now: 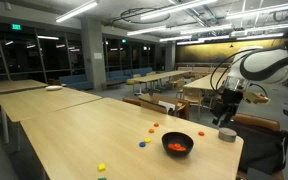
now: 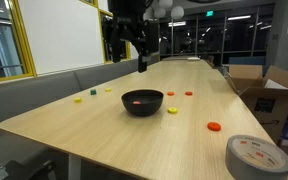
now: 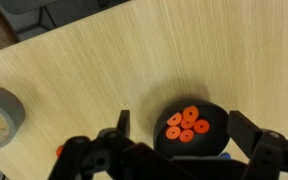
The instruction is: Pick up the yellow, blue and orange objects from the table and put them in the bowl
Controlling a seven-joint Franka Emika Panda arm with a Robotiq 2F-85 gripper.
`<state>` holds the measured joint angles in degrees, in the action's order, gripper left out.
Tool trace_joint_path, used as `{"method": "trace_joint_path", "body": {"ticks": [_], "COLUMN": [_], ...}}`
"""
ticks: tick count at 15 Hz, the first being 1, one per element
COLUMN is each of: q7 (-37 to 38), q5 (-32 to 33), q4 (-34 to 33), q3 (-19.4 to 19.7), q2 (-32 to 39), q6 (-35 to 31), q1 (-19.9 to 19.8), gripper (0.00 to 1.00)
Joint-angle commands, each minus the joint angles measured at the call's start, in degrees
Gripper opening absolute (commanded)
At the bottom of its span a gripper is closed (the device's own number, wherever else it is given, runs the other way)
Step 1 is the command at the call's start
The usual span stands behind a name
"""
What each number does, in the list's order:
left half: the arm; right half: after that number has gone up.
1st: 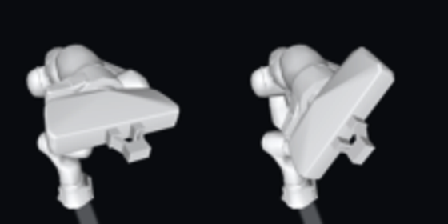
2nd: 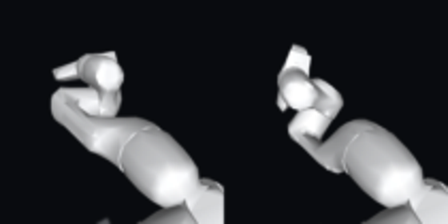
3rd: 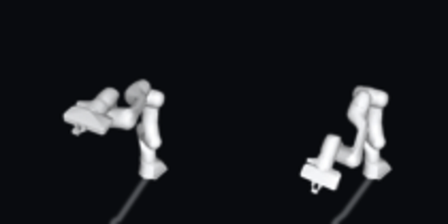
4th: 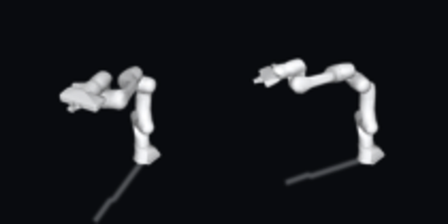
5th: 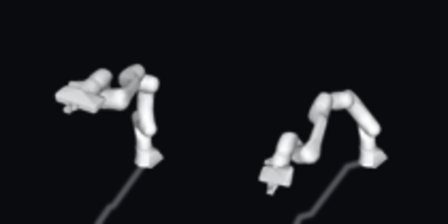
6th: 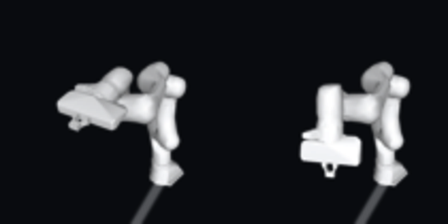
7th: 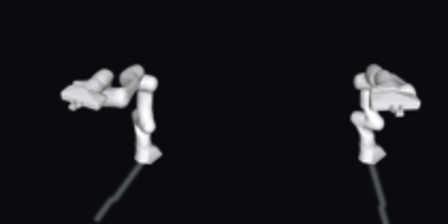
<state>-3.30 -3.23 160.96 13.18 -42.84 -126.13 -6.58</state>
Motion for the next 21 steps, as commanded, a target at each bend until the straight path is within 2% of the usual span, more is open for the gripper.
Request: {"method": "trace_joint_path", "body": {"ticks": [1, 6, 11, 15, 21], "q7": [-0.61, -0.61, 11.88, 19.33, 22.87], "q5": [-0.78, -0.78, 0.53, 1.26, 1.01], "q4": [0.03, 0.12, -1.36, -3.46, -7.94], "q3": [-0.89, -0.91, -6.09, -7.61, -5.27], "q2": [0.22, 0.76, 6.58, 15.30, 31.15], "q6": [0.36, 0.60, -3.79, -9.18, -19.23], "q1": [-0.89, -0.90, -4.96, -8.51, -11.42], "gripper": [1.00, 1.00, 1.00, 1.00, 1.00]}}
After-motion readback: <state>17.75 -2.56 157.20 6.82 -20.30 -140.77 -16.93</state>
